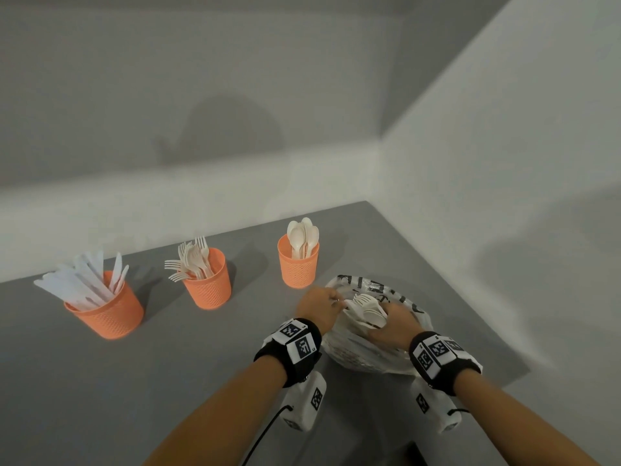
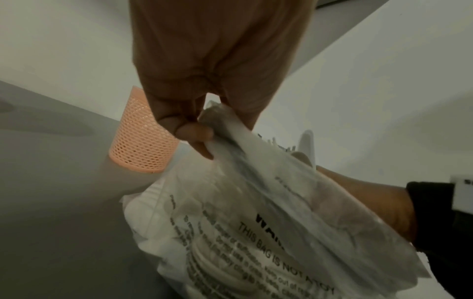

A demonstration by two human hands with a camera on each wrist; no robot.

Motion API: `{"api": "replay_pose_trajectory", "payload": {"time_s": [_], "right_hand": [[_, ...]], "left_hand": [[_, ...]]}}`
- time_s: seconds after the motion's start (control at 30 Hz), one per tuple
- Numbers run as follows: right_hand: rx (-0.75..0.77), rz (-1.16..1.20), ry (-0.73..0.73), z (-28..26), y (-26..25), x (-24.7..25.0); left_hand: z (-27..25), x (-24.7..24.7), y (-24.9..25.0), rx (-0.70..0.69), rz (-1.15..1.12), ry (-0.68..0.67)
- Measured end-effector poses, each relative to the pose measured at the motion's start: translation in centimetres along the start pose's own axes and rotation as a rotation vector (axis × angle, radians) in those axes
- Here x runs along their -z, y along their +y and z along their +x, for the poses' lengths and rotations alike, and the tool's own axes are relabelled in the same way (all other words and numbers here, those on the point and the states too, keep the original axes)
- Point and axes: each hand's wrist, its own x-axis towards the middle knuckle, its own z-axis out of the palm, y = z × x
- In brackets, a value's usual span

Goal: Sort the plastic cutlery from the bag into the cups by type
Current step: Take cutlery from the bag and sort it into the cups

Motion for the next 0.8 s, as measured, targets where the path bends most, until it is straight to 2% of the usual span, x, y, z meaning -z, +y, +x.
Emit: {"api": "replay_pose_trajectory", "payload": {"time_s": [0.23, 0.37, 0.47, 0.6, 0.73, 0.8], "right_hand": [[0.054, 0.032, -0.015, -0.9, 0.0, 0.2], [0.064, 0.082, -0.049, -1.0, -0.1, 0.2], [0.053, 0.121, -0.021, -0.9, -0.2, 0.5], [0.030, 0.200, 0.026, -0.5, -0.8, 0.8], [-0.080, 0.494, 0.118, -0.1, -2.1, 2.0], [-0.085, 0.639, 0.168, 0.2, -3.1, 2.9]], "left_hand": [[0.2, -0.3, 0.7, 0.100, 0.113, 0.082], [0.5, -0.2, 1.1, 0.046, 0.152, 0.011], [0.7, 0.1, 1.0, 0.046, 0.077, -0.077], [0.3, 0.8, 1.1, 0.156, -0.166, -0.135], [-0.4, 1.9, 0.9, 0.189, -0.357, -0.213], [-1.0, 2.7, 0.7, 0.200, -0.446, -0.260]]}}
